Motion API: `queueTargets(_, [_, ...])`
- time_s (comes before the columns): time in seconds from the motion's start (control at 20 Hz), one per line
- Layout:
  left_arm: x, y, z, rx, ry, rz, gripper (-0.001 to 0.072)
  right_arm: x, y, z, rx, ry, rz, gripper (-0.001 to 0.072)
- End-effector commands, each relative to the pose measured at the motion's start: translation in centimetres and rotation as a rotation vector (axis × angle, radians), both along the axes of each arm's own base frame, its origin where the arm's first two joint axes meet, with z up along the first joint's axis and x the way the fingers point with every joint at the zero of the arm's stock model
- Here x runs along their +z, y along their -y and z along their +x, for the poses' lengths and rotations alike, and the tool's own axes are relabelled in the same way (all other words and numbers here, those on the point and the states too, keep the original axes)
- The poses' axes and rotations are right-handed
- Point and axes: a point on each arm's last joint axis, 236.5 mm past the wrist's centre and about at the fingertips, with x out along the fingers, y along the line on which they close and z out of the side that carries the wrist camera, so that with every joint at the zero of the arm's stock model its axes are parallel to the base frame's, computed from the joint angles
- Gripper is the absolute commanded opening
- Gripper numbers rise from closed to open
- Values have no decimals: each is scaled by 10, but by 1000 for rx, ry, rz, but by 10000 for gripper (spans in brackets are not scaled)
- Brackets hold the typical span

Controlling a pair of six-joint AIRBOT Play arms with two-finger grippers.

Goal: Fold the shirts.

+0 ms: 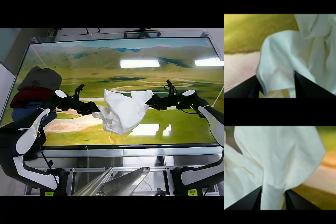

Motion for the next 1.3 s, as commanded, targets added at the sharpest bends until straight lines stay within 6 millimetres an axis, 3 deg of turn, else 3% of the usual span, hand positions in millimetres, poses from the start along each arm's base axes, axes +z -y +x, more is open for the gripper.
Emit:
queueTargets(0.0, [3, 18, -6, -34, 5, -22, 321, 7, -7, 8, -34, 14, 41, 170])
queueTargets(0.1, [4, 22, -9, -46, 3, -24, 64, 12, -9, 13, -54, 19, 63, 23])
queueTargets(0.15, [7, 22, -10, -50, -4, -31, 0, 15, -9, 15, -53, 27, 66, 22])
queueTargets(0.2, [15, 23, -8, -57, -9, -54, -1, 23, -8, 18, -48, 42, 72, 22])
queueTargets(0.3, [59, 25, 6, -57, 22, -143, -3, 59, -5, 24, -20, 99, 102, 21])
queueTargets(0.4, [124, 22, 29, -41, 140, -203, -3, 125, 1, 29, 8, 215, 145, 22])
queueTargets(0.5, [220, 18, 45, -46, 339, -264, -3, 225, 7, 25, 23, 406, 206, 22])
queueTargets(0.55, [269, 16, 43, -57, 448, -288, -3, 274, 12, 17, 19, 511, 219, 21])
queueTargets(0.6, [321, 13, 36, -64, 573, -309, -2, 323, 18, 6, 6, 626, 214, 22])
queueTargets(0.7, [409, 6, 12, -68, 793, -328, -1, 399, 29, -26, -26, 830, 155, 22])
queueTargets(0.8, [478, -6, -20, -56, 987, -323, 0, 458, 39, -62, -94, 1014, 68, 22])
queueTargets(0.9, [524, -18, -50, -41, 1127, -296, 1, 502, 42, -99, -151, 1166, -9, 22])
queueTargets(1.0, [546, -30, -73, -15, 1206, -259, 19, 525, 38, -130, -169, 1259, -71, 22])
queueTargets(1.05, [543, -39, -77, -5, 1219, -198, 19, 531, 34, -142, -166, 1288, -91, 22])
queueTargets(1.15, [517, -63, -70, 50, 1168, -65, 20, 527, 41, -144, -192, 1282, -167, 22])
queueTargets(1.25, [471, -83, -58, 95, 1046, 5, 19, 494, 70, -126, -268, 1138, -266, 22])
